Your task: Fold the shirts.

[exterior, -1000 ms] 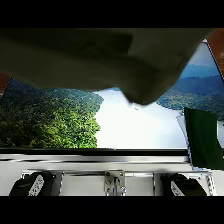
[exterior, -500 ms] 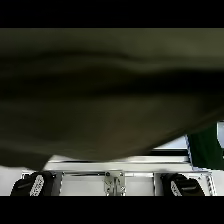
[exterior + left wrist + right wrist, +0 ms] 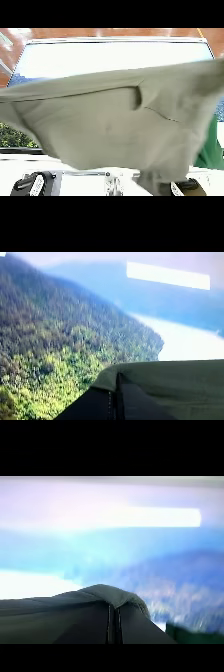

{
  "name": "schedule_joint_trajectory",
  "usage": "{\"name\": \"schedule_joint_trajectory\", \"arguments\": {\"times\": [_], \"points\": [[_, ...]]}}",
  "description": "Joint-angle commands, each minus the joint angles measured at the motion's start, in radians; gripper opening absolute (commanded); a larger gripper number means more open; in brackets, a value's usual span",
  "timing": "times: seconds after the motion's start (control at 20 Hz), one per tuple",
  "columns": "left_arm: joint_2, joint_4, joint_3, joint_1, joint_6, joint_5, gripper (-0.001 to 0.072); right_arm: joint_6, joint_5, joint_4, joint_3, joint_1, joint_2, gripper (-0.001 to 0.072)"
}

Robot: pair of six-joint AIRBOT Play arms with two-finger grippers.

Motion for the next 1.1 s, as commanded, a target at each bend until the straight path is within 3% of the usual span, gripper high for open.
{"name": "schedule_joint_trajectory", "arguments": {"times": [0.0,0.2,0.35,0.5,0.6,0.65,0.7,0.75,0.8,0.85,0.95,1.05], "points": [[-0.095,-0.005,-0.274,0.001,0.035,0.235,0.0035,0.034,-0.168,0.003,-0.206,-0.001,-0.182,0.0056],[-0.434,-0.164,-0.318,0.001,0.021,0.438,0.0035,0.056,-0.665,0.064,-0.272,0.0,-0.5,0.0056],[-0.658,-0.342,-0.285,0.0,0.022,0.539,0.0036,0.073,-0.889,0.203,-0.272,0.0,-0.657,0.0062],[-0.795,-0.409,-0.283,-0.021,0.042,0.555,0.0036,0.074,-0.956,0.355,-0.272,0.0,-0.748,0.0062],[-0.853,-0.409,-0.283,-0.054,0.06,0.527,0.0036,0.074,-0.896,0.409,-0.272,0.0,-0.79,0.0062],[-0.875,-0.409,-0.283,-0.071,0.066,0.501,0.0067,0.074,-0.847,0.436,-0.272,0.0,-0.803,0.0063],[-0.885,-0.409,-0.283,-0.077,0.067,0.478,0.0199,0.074,-0.807,0.447,-0.272,0.0,-0.806,0.0078],[-0.884,-0.408,-0.282,-0.074,0.067,0.445,0.0366,0.073,-0.788,0.446,-0.272,0.0,-0.8,0.0254],[-0.877,-0.402,-0.274,-0.059,0.067,0.395,0.0482,0.055,-0.753,0.441,-0.268,-0.002,-0.782,0.0623],[-0.871,-0.362,-0.25,-0.03,0.067,0.298,0.0551,-0.004,-0.675,0.404,-0.253,-0.01,-0.756,0.0706],[-0.852,-0.208,-0.197,0.043,0.066,0.055,0.0554,-0.053,-0.475,0.219,-0.219,-0.037,-0.688,0.0705],[-0.786,-0.071,-0.204,0.123,0.084,-0.106,0.0554,-0.053,-0.286,0.047,-0.213,-0.092,-0.616,0.0702]]}}
